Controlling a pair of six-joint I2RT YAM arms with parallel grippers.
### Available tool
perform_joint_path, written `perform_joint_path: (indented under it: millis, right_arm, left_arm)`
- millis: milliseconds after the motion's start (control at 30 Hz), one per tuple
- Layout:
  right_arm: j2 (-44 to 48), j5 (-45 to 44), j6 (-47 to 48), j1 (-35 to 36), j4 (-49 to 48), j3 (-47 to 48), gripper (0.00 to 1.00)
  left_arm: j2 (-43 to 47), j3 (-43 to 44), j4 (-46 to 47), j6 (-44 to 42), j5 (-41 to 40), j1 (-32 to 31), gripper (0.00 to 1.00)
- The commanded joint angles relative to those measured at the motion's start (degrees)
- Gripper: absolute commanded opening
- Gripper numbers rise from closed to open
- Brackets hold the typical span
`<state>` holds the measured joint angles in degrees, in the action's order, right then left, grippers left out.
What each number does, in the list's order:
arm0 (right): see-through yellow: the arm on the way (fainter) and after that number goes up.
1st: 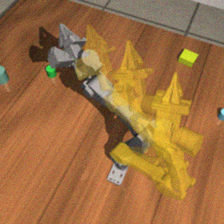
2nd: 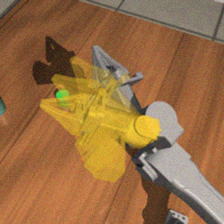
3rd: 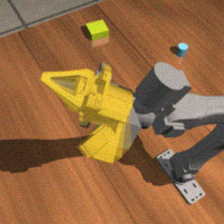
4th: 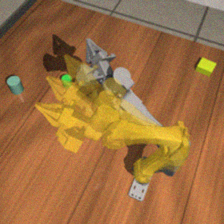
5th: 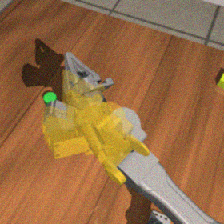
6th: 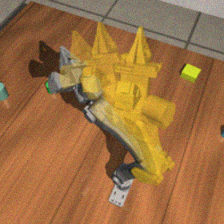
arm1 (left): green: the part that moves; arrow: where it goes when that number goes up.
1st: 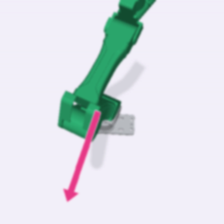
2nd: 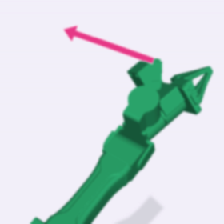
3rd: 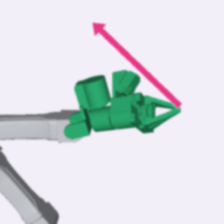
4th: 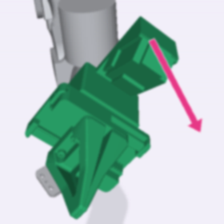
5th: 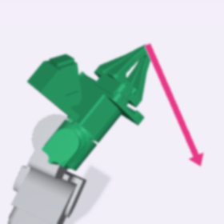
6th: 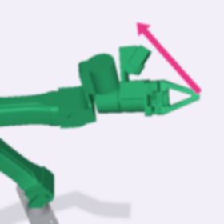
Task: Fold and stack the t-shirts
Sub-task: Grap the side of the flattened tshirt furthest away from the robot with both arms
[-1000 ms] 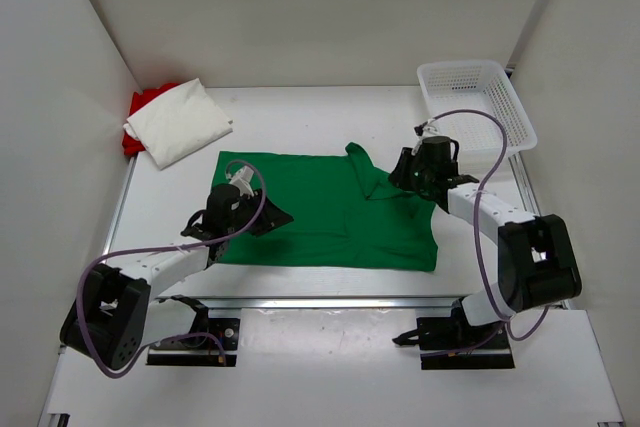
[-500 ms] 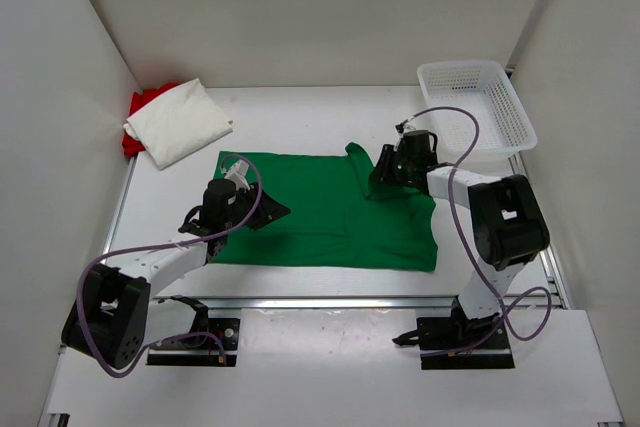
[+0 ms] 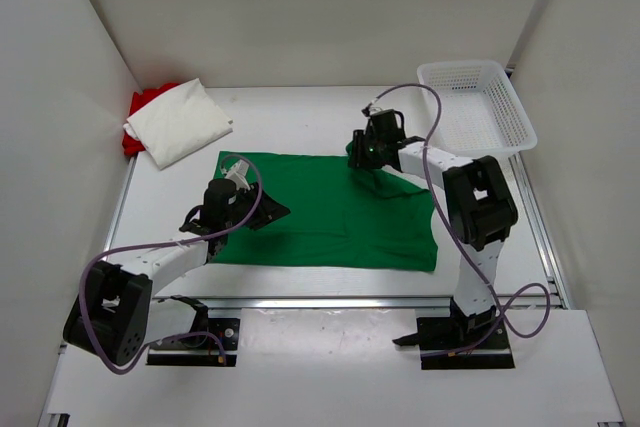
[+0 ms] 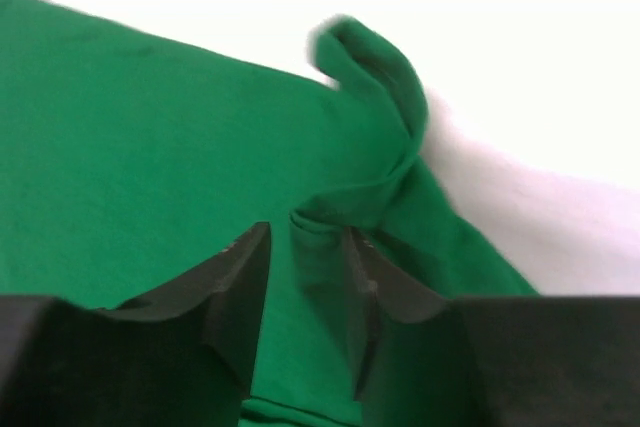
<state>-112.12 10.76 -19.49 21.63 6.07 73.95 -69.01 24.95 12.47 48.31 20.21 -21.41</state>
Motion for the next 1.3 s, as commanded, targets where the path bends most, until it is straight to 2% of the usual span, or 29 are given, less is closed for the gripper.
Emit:
perform_joint_path:
  millis: [0,100,167,267,300,400,467,533,667,833,1067,1267]
  right_arm:
    - [0.0,-3.8,5.9,4.0,6.4,8.0,0.34]
    - [3.9,-7.9,11.0,8.2,9.3,6.1,0.36]
    - [7.9,-10.3,10.9,9.2,6.9,1.6,0.37]
    - [15.6,-6.8,6.6,5.7,-0.2,-10.4,0.36]
    - [17.7,-4.7,3.3,3.5,-3.0,-12.1,0.30]
    - [19.8,2.8,-0.9,-2.3,-9.5,-18.5,0.28]
    - [19.7,5.2,-3.9,-3.5,-12.9,-21.9,0.30]
    - [17.9,6.6,-4.2,-3.8,-14.8,-22.4,0.33]
    - [14.2,6.5,-1.3,-0.9,-12.2,-18.8,0.36]
    - [14.3,6.4,-2.2,0.3,-13.9,-18.9,0.39]
    - [9.1,6.3,-1.6,0.1,-12.3,-14.4,0.40]
    - [7.6,8.4,-3.3,-1.0,-14.4,-12.9,0.23]
  left_arm:
    - [0.4,1.6,1.2,-0.1,0.3,0.5,0.34]
    - [0.3,1.4,0.8,-0.2,0.3,0.2,0.34]
    - [0.4,1.1,1.0,-0.9,0.3,0.0,0.33]
    - [-0.2,0.5,2.0,-0.1,1.0,0.2,0.33]
    - [-0.3,0.4,1.8,0.1,0.5,0.0,0.33]
    - [-0.1,0.9,1.2,0.0,0.3,-0.3,0.33]
    - [0.4,1.2,1.2,-0.3,-0.2,-0.7,0.34]
    - [0.4,1.1,1.2,-0.2,-0.3,0.2,0.33]
    - [0.6,1.0,0.8,0.0,-0.2,0.6,0.33]
    - [0.7,1.1,0.5,0.1,-0.3,1.9,0.33]
    - [-4.0,6.8,-1.7,1.5,-2.5,2.3,0.32]
    - [-8.6,10.9,-1.8,1.7,-7.1,5.4,0.27]
